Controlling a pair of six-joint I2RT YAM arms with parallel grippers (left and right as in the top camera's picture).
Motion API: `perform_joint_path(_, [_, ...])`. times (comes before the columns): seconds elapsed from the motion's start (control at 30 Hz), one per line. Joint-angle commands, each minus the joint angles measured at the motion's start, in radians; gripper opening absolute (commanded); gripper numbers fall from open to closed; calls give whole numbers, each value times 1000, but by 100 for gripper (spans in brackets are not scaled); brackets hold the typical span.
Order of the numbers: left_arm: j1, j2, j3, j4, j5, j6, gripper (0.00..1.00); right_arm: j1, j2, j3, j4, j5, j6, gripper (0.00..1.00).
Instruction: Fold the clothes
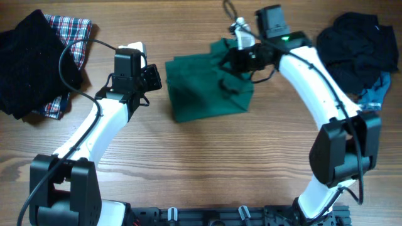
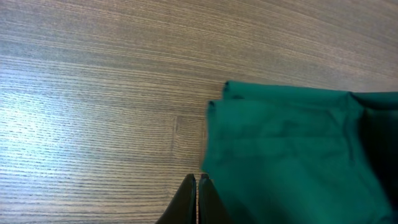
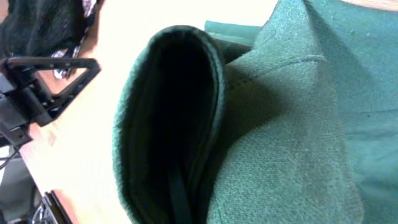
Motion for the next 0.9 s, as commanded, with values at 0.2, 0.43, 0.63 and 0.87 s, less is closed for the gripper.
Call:
perform_joint_path(0.2, [-1, -30, 15, -11, -17, -5, 4, 94, 42, 24, 78, 10, 76, 4])
perform_joint_path(0.43, [-1, -30, 15, -22, -22, -5, 4, -36, 29, 25, 15, 24, 64, 4])
perform_joint_path(0.63, [-1, -30, 15, -18, -21, -5, 4, -259, -26, 26, -93, 46, -9, 4])
perform_joint_path(0.87, [-1, -30, 15, -25, -21, -5, 4, -456, -44, 26, -177, 112, -76, 4])
